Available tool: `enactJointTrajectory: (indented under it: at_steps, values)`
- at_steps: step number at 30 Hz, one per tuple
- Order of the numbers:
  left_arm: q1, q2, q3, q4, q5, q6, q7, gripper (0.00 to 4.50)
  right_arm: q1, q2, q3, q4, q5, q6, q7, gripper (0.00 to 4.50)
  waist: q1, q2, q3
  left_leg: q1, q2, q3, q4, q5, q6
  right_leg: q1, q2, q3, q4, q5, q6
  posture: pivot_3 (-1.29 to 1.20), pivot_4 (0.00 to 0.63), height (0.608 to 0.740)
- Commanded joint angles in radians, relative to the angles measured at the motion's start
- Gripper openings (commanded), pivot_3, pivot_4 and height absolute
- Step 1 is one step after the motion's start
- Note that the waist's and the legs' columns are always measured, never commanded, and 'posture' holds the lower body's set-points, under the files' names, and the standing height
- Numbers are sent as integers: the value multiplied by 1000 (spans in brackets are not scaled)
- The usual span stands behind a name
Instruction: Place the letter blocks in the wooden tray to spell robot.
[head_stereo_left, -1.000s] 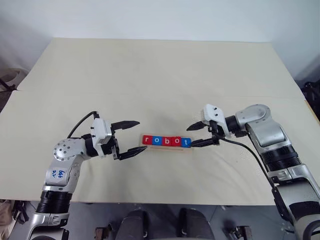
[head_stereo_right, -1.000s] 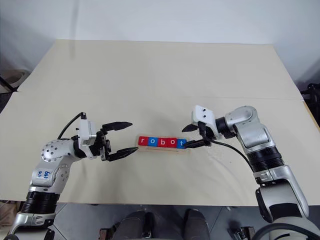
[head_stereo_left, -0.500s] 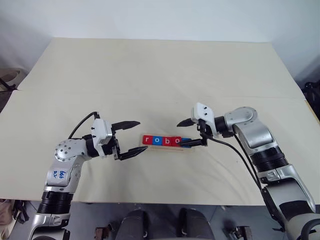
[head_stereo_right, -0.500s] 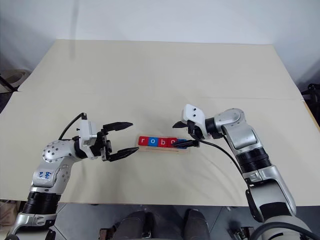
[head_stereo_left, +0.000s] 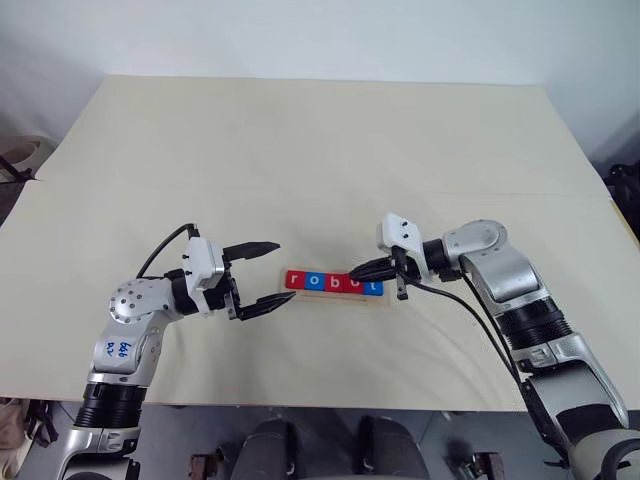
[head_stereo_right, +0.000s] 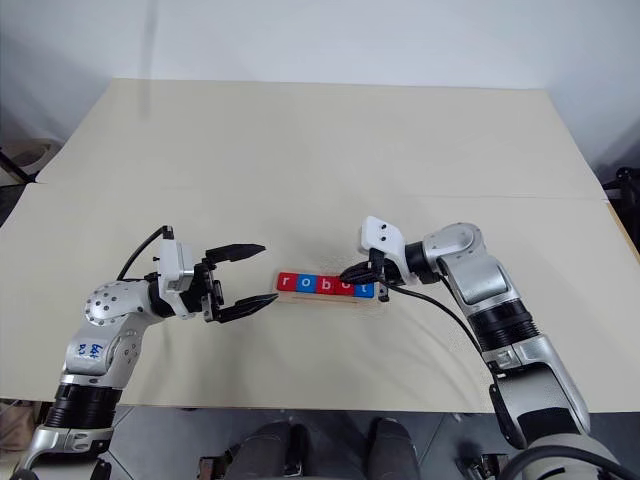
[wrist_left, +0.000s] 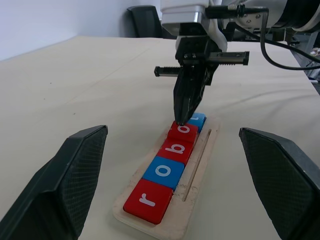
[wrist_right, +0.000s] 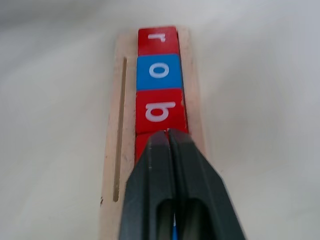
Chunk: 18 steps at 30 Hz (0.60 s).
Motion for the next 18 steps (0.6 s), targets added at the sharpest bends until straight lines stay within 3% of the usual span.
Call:
enactJointTrajectory:
  at_steps: [1,13,18]
  values:
    - [-2,4,9,-34,-6,-9,4,4500,5,4,9,-4,-14,-24,-17,24,0,0,0,0,0,0,0,0,0,0,0,0,0,0,0,0,150,740]
    - [-7,8,9,-37,-7,-1,4,4500,28,-12,1,-35,21,8,11,24,0,0,0,0,0,0,0,0,0,0,0,0,0,0,0,0,150,740]
    - [-7,8,9,-36,-8,0,3,4500,-22,16,-51,23,33,8,-59,24,0,0,0,0,0,0,0,0,0,0,0,0,0,0,0,0,150,740]
